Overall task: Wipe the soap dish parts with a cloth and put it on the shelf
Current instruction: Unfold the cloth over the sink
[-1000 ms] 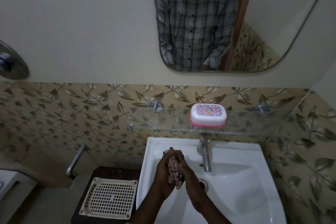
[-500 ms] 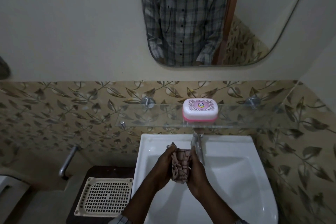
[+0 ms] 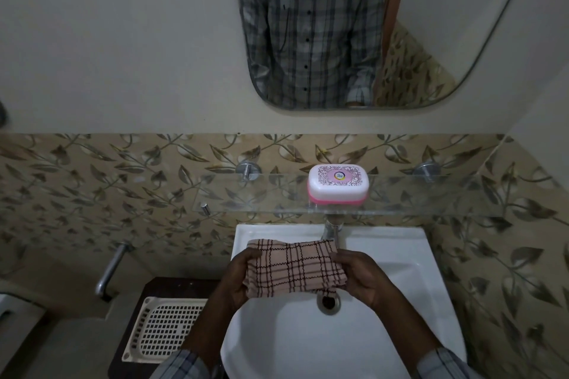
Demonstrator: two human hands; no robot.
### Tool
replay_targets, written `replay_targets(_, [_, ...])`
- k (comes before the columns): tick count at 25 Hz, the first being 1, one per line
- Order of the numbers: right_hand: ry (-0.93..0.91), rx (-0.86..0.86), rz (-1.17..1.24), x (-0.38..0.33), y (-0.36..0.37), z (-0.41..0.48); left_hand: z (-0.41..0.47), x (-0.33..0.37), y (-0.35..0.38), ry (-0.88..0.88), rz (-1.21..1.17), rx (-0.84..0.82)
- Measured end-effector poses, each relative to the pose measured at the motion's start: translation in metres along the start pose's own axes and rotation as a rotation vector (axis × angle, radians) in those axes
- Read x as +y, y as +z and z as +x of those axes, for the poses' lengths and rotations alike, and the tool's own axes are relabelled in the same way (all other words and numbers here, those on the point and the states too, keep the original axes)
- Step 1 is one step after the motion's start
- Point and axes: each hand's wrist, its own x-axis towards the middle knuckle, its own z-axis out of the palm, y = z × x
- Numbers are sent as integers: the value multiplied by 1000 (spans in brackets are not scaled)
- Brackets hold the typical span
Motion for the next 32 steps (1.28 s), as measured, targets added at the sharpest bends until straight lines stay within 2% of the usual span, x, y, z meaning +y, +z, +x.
replay_targets(2, [-72,62,-27,2,-5,4,12,-7,-4,232,339,248])
replay_targets(4, [-122,112,-62,4,-10,6,18,-15,-2,461,582,394])
replay_targets(8, [-134,92,-192,11,-5,9,30,-28,7,657,939,685])
replay_targets(10, [-182,116,-308,16,1,11,32,-32,14,648,917,696])
replay_targets(11, [-195,146,-326,18,3,13,31,-32,15,624,831,657])
replay_targets(13, [-165,209,-258,19,4,14,27,-26,11,555,660,568])
replay_targets(16, [-70,213,-167,18,1,9,21,-18,10,527,688,507])
replay_targets(19, [-173,271,-230,30,3,14,19,-20,5,597,667,481])
replay_targets(22, [-234,297,-309,49,13,27,11,-21,-19,538,516,460])
replay_targets(27, [-276,104,-369,77,88,64,-22,4,-98,676,539,582])
replay_targets(30, [-274,66,-520,116,156,93,-44,18,-168,766,743,727])
replay_targets(32, [-183,56,-574,157,195,111,-53,18,-219,747,891,855])
